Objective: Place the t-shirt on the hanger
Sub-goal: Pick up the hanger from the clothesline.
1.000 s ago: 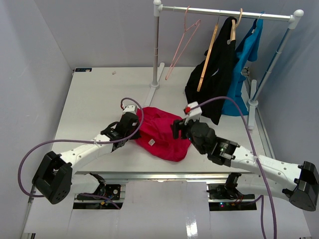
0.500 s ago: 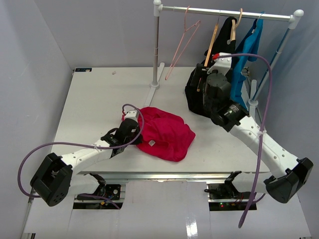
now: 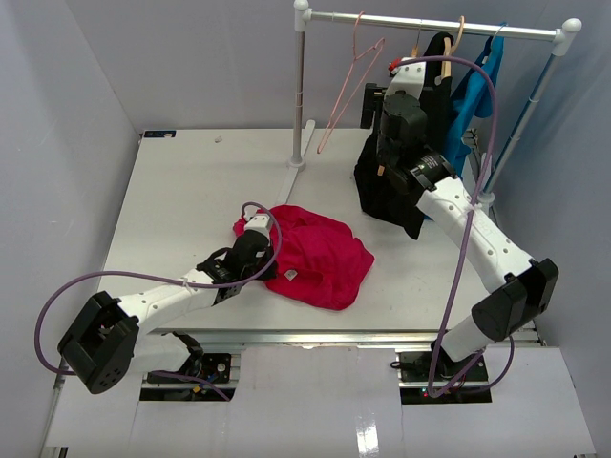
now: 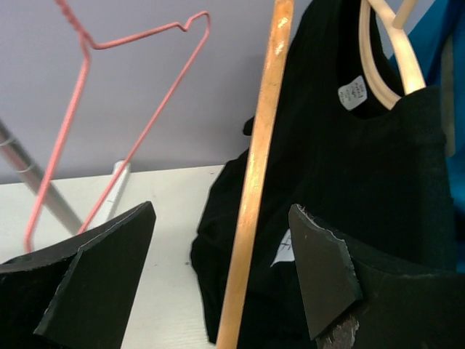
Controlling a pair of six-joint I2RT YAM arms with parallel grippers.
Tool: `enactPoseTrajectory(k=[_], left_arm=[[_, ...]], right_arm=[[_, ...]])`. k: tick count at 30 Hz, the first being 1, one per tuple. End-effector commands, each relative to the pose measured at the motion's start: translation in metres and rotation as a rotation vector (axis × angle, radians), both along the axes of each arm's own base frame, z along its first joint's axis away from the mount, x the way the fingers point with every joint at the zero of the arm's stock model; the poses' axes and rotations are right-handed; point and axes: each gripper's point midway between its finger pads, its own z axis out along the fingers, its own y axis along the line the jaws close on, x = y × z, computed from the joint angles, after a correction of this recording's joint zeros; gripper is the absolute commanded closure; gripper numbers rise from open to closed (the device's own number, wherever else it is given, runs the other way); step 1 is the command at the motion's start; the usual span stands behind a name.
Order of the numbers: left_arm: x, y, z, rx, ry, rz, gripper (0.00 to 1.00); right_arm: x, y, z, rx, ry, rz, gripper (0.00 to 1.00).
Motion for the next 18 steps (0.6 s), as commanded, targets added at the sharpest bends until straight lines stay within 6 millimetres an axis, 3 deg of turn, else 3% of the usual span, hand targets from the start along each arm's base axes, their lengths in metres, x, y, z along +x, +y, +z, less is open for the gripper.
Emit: enactPoseTrajectory(k=[1,8,12,14,18], left_arm=[[0.001,-0.012,0.015,-0.039,-0.035,-0.037,1.0],[0.001,-0.013,0.013,-0.033,-0.031,-0.041,1.0],[0.001,-0.013,0.013,-0.032,-0.033,-0.038,1.0],[0.002,-0.013,0.014,-0.03,-0.034,-0.04,1.0],[0.001,-0.014,0.011,-0.022,-0.024,-0.044,1.0]], right_arm=[[0.01,-0.019,0.022,-0.027,-0.045,-0.072,0.2],[0.036,-0.022,0.018,-0.092,-0.039,-0.098,0.25],[0.055,-0.023,0.015,-0.151,-0.027,-0.118,0.35],[0.058,-0.028,0.017,-0.163,-0.025,-0.148,0.45],[0.058,-0.03,0.019,-0.177,-0.027,-0.146,0.52]])
